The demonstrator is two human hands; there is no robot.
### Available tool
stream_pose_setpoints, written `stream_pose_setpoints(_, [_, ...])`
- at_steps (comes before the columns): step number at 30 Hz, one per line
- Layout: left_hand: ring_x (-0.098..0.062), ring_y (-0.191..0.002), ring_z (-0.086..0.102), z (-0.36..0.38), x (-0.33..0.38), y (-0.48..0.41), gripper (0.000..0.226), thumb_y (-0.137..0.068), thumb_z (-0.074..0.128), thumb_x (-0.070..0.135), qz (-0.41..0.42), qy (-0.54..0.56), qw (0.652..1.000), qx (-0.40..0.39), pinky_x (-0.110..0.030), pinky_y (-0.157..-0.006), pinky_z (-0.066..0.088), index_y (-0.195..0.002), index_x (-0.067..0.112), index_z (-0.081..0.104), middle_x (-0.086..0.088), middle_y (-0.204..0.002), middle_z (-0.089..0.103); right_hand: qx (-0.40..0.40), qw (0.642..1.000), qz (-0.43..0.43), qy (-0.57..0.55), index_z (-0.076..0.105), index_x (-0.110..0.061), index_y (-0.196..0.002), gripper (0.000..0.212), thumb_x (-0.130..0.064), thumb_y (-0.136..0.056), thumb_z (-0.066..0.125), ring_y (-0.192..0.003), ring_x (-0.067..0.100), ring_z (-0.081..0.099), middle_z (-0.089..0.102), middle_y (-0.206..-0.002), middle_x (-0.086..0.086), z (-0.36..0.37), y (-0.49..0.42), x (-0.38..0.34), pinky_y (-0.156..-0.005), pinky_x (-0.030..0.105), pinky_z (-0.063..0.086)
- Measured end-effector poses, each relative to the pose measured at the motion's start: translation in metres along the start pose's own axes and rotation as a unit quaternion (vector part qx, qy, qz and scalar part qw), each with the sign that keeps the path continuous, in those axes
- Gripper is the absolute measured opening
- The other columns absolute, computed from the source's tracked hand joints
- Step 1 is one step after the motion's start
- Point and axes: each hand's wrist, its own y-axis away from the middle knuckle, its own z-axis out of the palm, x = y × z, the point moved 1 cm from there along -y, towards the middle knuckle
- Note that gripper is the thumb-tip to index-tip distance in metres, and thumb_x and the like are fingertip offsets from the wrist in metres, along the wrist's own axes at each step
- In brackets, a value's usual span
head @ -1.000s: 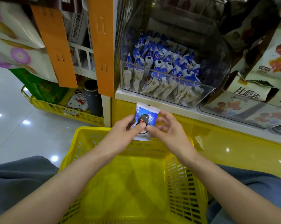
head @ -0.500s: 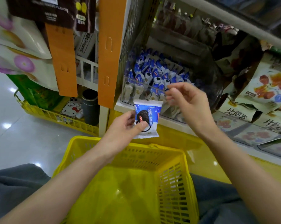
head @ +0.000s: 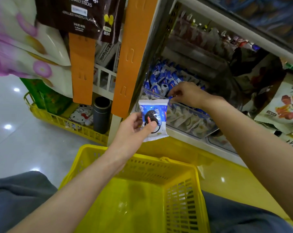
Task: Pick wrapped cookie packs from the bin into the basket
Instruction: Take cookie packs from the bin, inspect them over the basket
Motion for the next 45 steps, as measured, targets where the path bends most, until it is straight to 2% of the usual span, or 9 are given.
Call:
stream_pose_setpoints(4, [-0.001, -0.099, 0.061, 0.001, 0.002, 0.000, 0.014, -0.089, 0.057, 0.017, -0.005, 0.008, 1.000, 0.015, -0.007, -0.075, 0.049, -0.099, 0.027, 0.056, 0.007, -0.107, 0.065, 0.026, 1.000, -0.002, 0.005, 0.062, -0.021, -0.080, 0.007, -0.018, -0.085, 0.065, -0.081, 0.013, 0.056, 0.064, -0.088, 0.002, -0.001, -0.002, -0.003, -0.074, 0.025, 0.041])
stream_pose_setpoints(7, [-0.005, -0.104, 0.059, 0.000, 0.002, 0.001, 0.019, -0.092, 0.053, 0.021, -0.001, 0.001, 0.999, 0.033, -0.010, -0.077, 0.049, -0.110, 0.019, 0.057, 0.003, -0.111, 0.065, 0.084, 0.995, 0.012, -0.056, 0.061, -0.016, -0.085, 0.007, -0.018, -0.090, 0.058, -0.073, 0.017, 0.059, 0.065, -0.084, 0.005, -0.009, 0.008, -0.005, -0.071, 0.032, 0.050])
stream_pose_setpoints(16, [-0.008, -0.105, 0.060, 0.002, 0.006, 0.007, 0.028, -0.092, 0.051, 0.024, 0.013, 0.027, 0.999, 0.042, -0.024, -0.085, 0.051, -0.119, 0.021, 0.055, 0.003, -0.112, 0.065, 0.312, 0.900, -0.052, -0.302, 0.059, -0.014, -0.089, 0.010, -0.007, -0.092, 0.053, -0.071, 0.003, 0.067, 0.065, -0.079, -0.004, -0.037, 0.095, -0.028, -0.060, 0.014, 0.054])
stream_pose_setpoints(27, [0.010, -0.080, 0.061, 0.013, 0.004, 0.018, 0.026, -0.092, 0.048, 0.018, 0.005, 0.053, 0.998, -0.031, -0.003, -0.066, 0.044, -0.117, 0.015, 0.054, 0.005, -0.101, 0.065, 0.188, 0.919, -0.035, -0.345, 0.061, -0.026, -0.076, 0.027, -0.001, -0.087, 0.058, -0.068, 0.006, 0.068, 0.067, -0.070, -0.010, 0.021, 0.141, -0.035, -0.062, 0.020, 0.057])
stream_pose_setpoints(31, [-0.009, -0.092, 0.061, 0.012, 0.000, 0.018, 0.020, -0.092, 0.049, 0.021, -0.041, 0.055, 0.997, -0.042, -0.021, -0.085, 0.048, -0.110, 0.018, 0.056, -0.008, -0.112, 0.064, 0.122, 0.893, 0.005, -0.433, 0.058, -0.014, -0.077, 0.019, 0.001, -0.088, 0.055, -0.065, 0.006, 0.066, 0.065, -0.071, 0.000, 0.032, 0.141, -0.042, -0.061, 0.019, 0.056])
stream_pose_setpoints(34, [-0.025, -0.103, 0.062, 0.011, -0.004, 0.017, 0.040, -0.088, 0.053, 0.029, -0.121, 0.093, 0.984, -0.087, -0.042, -0.094, 0.049, -0.125, 0.014, 0.050, -0.011, -0.119, 0.064, 0.088, 0.859, 0.021, -0.505, 0.058, -0.009, -0.084, 0.015, 0.001, -0.092, 0.049, -0.069, 0.003, 0.066, 0.065, -0.080, 0.004, 0.034, 0.142, -0.044, -0.064, 0.017, 0.055])
stream_pose_setpoints(38, [-0.021, -0.095, 0.067, 0.011, -0.006, 0.018, 0.050, -0.077, 0.058, 0.038, -0.141, 0.084, 0.976, -0.144, -0.035, -0.080, 0.055, -0.116, 0.008, 0.057, -0.009, -0.109, 0.069, 0.029, 0.835, 0.033, -0.548, 0.062, -0.014, -0.107, 0.022, -0.019, -0.095, 0.045, -0.087, 0.008, 0.065, 0.069, -0.098, 0.001, 0.034, 0.148, -0.039, -0.065, 0.018, 0.053])
stream_pose_setpoints(42, [-0.020, -0.086, 0.069, 0.012, -0.007, 0.018, 0.047, -0.069, 0.063, 0.040, -0.143, 0.096, 0.977, -0.129, -0.031, -0.072, 0.058, -0.103, 0.008, 0.057, -0.009, -0.100, 0.071, 0.010, 0.810, 0.061, -0.584, 0.068, -0.023, -0.097, 0.037, -0.047, -0.081, 0.045, -0.088, 0.014, 0.066, 0.072, -0.096, -0.005, 0.034, 0.151, -0.042, -0.065, 0.023, 0.054])
stream_pose_setpoints(45, [-0.016, -0.078, 0.069, 0.014, -0.007, 0.018, 0.052, -0.066, 0.064, 0.043, -0.138, 0.079, 0.980, -0.119, -0.028, -0.063, 0.057, -0.104, 0.009, 0.055, -0.005, -0.092, 0.071, 0.040, 0.835, 0.066, -0.545, 0.067, -0.019, -0.091, 0.026, -0.038, -0.083, 0.053, -0.079, 0.006, 0.068, 0.073, -0.085, -0.005, 0.035, 0.152, -0.048, -0.058, 0.017, 0.052])
